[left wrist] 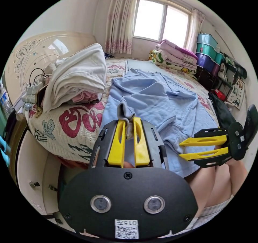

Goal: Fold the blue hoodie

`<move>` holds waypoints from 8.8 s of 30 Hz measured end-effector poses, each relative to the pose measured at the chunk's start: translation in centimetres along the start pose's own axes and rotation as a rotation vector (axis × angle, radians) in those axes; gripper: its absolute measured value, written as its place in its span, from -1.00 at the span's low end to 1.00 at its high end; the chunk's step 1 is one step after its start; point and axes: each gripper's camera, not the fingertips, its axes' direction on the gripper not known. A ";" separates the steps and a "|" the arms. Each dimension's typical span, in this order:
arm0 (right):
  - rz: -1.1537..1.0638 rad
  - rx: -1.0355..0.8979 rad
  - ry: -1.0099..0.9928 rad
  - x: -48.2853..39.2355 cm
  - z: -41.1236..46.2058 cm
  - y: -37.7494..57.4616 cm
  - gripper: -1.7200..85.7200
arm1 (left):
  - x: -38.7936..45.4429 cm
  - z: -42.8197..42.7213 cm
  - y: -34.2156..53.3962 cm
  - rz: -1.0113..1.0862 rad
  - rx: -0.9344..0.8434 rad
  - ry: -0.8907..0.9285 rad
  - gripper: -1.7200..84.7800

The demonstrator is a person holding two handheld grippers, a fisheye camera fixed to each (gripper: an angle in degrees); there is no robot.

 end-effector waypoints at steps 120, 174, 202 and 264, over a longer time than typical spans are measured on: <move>1.469 0.166 0.057 -12.5 -35.9 37.8 -0.71 | -21.4 21.2 18.5 -0.143 -0.133 0.382 -0.71; 1.002 -0.419 0.590 0.0 -11.7 31.8 -0.95 | 5.9 17.0 -1.3 0.238 -0.397 -0.042 -0.97; 0.991 -0.430 0.590 -1.3 -6.1 31.8 -0.95 | 6.0 18.0 -7.8 0.231 -0.533 0.074 -0.97; 1.421 0.136 0.781 8.2 -39.7 29.6 -0.72 | 14.1 18.6 -8.2 0.227 0.545 0.766 -0.81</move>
